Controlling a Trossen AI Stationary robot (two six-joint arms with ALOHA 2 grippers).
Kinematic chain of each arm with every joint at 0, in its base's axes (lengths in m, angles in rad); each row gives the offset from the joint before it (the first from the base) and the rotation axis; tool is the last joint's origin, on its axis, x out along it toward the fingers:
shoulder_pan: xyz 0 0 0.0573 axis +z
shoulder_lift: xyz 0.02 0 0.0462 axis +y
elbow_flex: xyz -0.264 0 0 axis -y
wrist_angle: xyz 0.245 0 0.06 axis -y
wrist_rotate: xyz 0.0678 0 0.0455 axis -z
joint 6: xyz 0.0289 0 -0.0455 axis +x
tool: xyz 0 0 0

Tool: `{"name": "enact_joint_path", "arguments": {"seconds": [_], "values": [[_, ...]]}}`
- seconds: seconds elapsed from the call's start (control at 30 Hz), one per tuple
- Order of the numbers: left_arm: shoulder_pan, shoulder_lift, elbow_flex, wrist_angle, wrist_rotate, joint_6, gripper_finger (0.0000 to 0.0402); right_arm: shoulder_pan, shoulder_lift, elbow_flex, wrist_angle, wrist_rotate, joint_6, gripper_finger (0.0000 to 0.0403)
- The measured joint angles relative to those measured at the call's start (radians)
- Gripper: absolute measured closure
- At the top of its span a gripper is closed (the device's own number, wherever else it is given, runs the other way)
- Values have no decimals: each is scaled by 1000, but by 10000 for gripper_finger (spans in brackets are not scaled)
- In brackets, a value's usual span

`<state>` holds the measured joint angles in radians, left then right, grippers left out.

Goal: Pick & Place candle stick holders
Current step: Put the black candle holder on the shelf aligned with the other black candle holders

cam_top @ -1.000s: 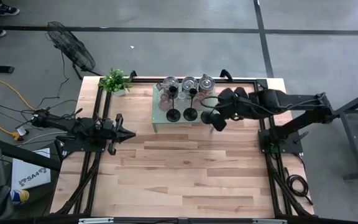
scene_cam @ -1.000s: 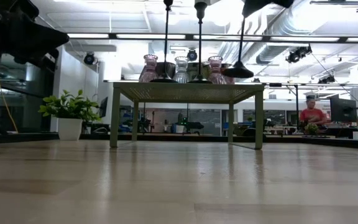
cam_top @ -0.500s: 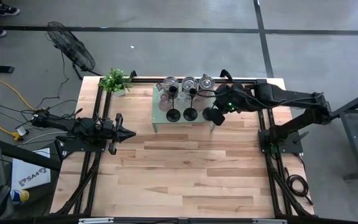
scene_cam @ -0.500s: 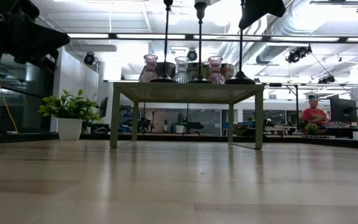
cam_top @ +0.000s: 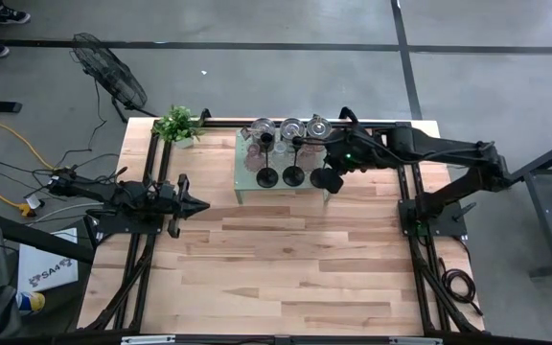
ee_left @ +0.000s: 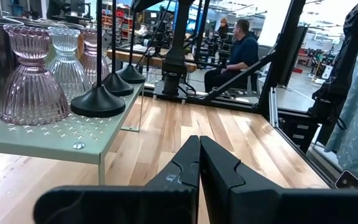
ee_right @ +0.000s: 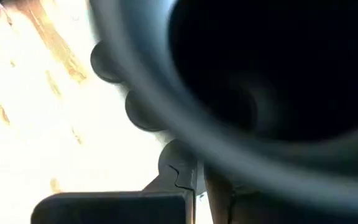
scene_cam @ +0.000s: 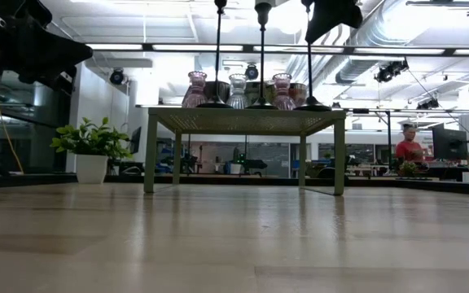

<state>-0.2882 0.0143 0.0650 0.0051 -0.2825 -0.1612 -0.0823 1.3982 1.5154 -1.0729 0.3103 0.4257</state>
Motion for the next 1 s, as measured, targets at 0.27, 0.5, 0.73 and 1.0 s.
{"name": "enact_joint_path", "arguments": {"seconds": [0.27,0.5,0.73,1.0], "values": [[0,0,0,-1,-17,0,401,-25,14,0,26,-2,-31,398],[0,0,0,-1,-17,-1,401,-48,14,0,39,-5,-62,398],[0,0,0,-1,-18,-1,401,-51,15,0,42,0,-68,398],[0,0,0,-1,-18,-1,401,-52,15,-2,53,3,-67,398]]}}
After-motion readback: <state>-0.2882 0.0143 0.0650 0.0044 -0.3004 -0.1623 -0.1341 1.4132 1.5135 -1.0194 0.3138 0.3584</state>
